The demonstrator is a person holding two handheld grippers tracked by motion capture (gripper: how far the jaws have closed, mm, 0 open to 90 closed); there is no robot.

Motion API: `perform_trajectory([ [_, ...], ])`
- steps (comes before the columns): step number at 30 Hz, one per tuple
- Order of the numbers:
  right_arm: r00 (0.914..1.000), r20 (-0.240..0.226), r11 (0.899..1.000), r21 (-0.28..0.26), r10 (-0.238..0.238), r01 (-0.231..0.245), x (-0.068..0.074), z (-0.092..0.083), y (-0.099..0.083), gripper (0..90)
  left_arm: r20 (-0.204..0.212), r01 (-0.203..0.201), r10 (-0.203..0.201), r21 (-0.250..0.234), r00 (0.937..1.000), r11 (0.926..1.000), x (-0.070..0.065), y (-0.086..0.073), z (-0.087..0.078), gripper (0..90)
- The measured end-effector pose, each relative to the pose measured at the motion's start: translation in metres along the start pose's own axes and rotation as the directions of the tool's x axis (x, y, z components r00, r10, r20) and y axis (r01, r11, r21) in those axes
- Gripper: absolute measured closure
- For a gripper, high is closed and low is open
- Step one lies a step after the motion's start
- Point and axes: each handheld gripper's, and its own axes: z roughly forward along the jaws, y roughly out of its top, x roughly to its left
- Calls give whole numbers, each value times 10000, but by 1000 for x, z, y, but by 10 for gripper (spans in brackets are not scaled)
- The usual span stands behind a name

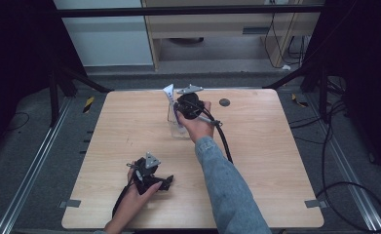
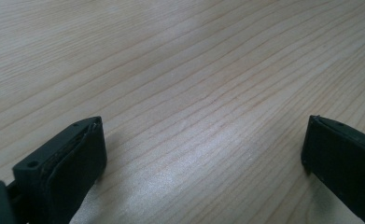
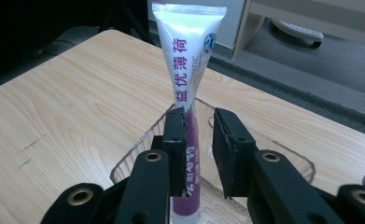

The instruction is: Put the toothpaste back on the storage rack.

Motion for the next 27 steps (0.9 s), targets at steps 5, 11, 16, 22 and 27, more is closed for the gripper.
perform_trajectory([
  [5,10000,-5,10000,20,-14,14,-6,-11,-3,748,-22,27,-27,-46,10000,10000,0,0,1,0],
  [11,10000,-7,10000,-28,49,-49,-12,-24,-6,740,-11,33,-33,-45,10000,10000,0,0,1,0],
  [16,9999,-74,9999,-123,89,-90,-14,-35,-6,732,-22,33,-33,-48,10000,10000,0,0,1,0],
  [22,9999,-158,9999,-150,-3,0,-16,-44,-7,713,-19,26,-26,-46,10000,10000,0,0,1,0],
  [27,9997,-225,9997,-225,51,-57,-18,-52,-7,699,-29,32,-32,-47,10000,10000,0,0,1,0],
])
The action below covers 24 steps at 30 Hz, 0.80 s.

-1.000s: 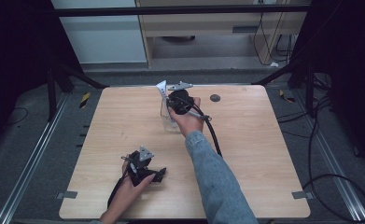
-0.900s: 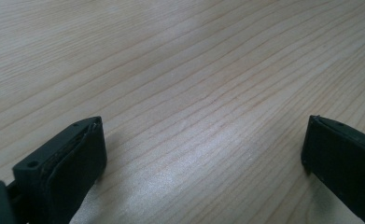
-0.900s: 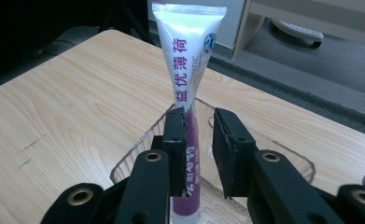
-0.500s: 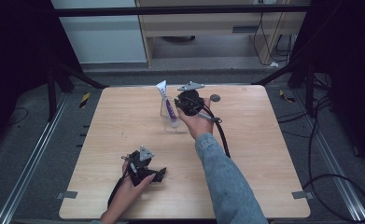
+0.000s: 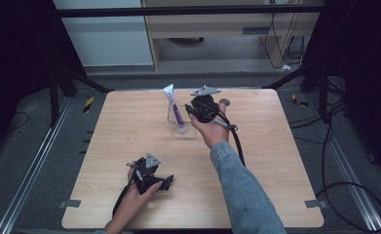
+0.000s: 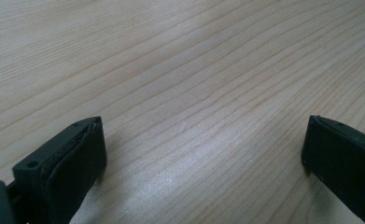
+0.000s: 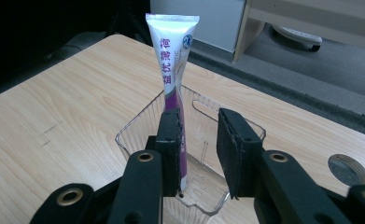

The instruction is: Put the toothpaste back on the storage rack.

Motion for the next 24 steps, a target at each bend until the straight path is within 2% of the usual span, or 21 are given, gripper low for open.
perform_trajectory([
  [6,9999,-113,10000,6,67,-67,-2,-6,-2,612,-4,-1,1,-1,10000,10000,0,0,0,0],
  [11,9986,-417,9994,110,320,-316,-5,-8,-6,450,9,-4,4,2,10000,10000,0,0,0,0],
  [13,9990,-387,9997,55,230,-228,-5,-9,-7,394,3,-4,4,3,10000,10000,0,0,0,0],
  [15,9977,-635,9997,-56,216,-220,-5,-9,-10,309,10,-7,7,6,10000,10000,0,0,0,0],
  [19,9979,-648,10000,-31,18,-20,-6,-10,-15,207,7,-16,16,3,10000,10000,0,0,0,0],
  [24,9977,-674,9998,193,-51,64,-10,-17,-21,163,9,-12,12,0,10000,10000,0,0,0,0],
])
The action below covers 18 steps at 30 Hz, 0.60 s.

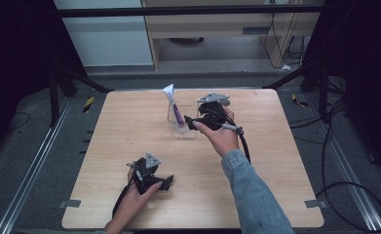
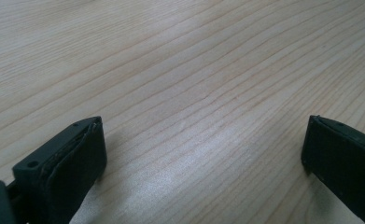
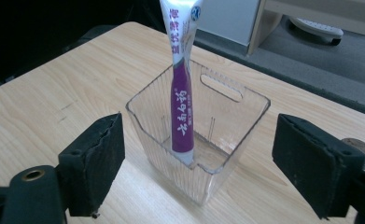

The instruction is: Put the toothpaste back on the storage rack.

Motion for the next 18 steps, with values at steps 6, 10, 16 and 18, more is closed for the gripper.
perform_trajectory([
  [6,9999,-46,9997,210,-103,103,-6,-7,-8,118,9,20,-20,1,10000,10000,0,0,0,0],
  [10,10000,2,9999,159,-50,50,-13,-15,-14,110,12,25,-25,-2,10000,10000,0,0,0,0],
  [16,9998,198,9996,260,78,-83,-23,-27,-27,113,12,17,-17,13,10000,10000,0,0,0,0],
  [18,9995,272,9996,245,140,-146,-28,-32,-34,117,10,14,-14,15,10000,10000,0,0,0,0],
])
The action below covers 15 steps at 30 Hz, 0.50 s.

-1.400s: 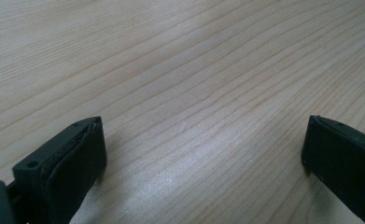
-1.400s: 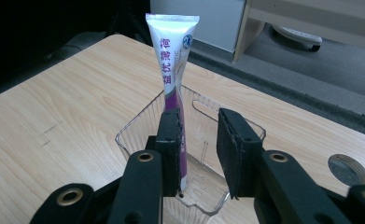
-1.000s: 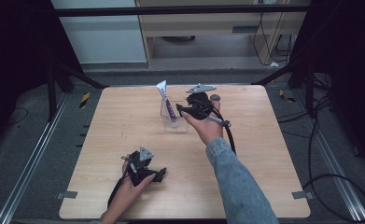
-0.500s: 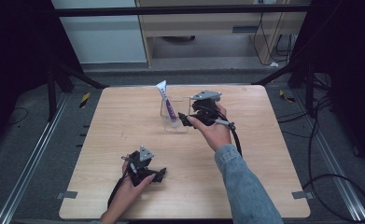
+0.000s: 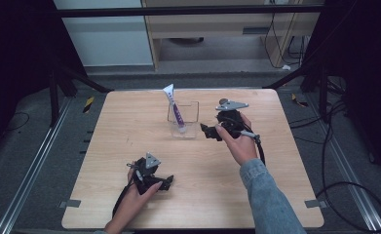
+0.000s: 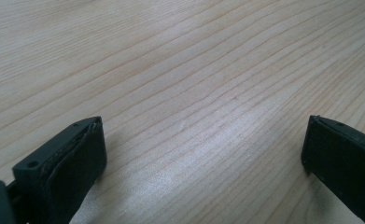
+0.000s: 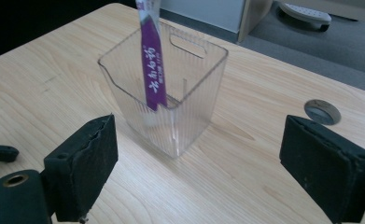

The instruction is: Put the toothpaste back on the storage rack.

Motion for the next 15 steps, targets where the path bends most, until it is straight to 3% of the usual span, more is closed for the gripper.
perform_trajectory([
  [15,9981,606,9997,231,46,-60,-27,-15,-39,112,-6,5,-5,-4,10000,10000,0,0,0,0],
])
